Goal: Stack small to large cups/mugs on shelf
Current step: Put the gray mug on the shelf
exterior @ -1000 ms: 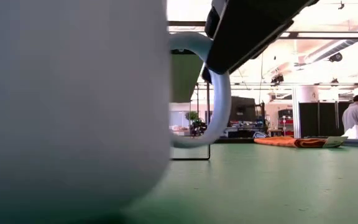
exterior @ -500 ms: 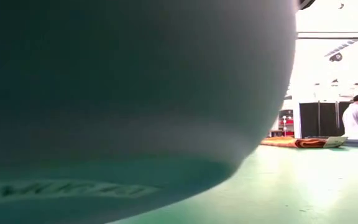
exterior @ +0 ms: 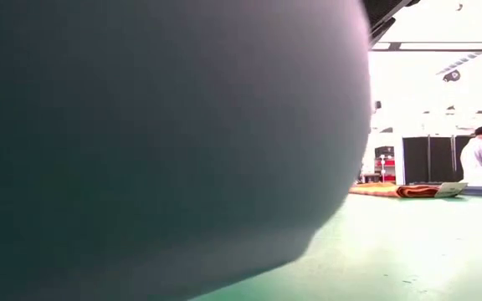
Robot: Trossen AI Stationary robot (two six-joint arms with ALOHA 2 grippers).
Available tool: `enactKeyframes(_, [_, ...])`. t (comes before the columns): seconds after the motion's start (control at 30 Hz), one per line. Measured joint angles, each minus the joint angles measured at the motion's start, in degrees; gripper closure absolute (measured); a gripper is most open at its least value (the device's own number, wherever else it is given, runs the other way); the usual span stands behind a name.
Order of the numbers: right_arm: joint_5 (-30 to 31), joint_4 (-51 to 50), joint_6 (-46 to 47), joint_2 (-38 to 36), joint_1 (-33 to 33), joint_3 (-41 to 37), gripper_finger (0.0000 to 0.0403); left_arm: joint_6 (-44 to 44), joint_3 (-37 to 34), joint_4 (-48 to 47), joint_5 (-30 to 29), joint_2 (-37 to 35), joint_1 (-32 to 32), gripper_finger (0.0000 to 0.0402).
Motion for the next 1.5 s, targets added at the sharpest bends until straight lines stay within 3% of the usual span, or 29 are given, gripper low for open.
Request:
enactKeyframes(0.4, [-0.15,-2.76,0.13,-1.54,0.95,0.02,0.0394,0.08,0.45,0.08,0.01,0.05,0.96,0.0379])
enactKeyframes(0.73, [0.61,-3.07,2.69,-2.12,1.22,0.11,0.0394,3.01,1.16,4.57,3.50,0.54,3.75,0.0379])
enactKeyframes(1.03, [0.37,-5.86,4.22,-2.54,2.26,0.09,0.0394,3.72,3.02,11.52,5.29,6.46,4.82,0.0379])
enactKeyframes(1.5, [0.20,-5.79,10.07,-2.56,4.01,0.09,0.0393,21.45,7.10,11.86,12.71,7.37,17.16,0.0379])
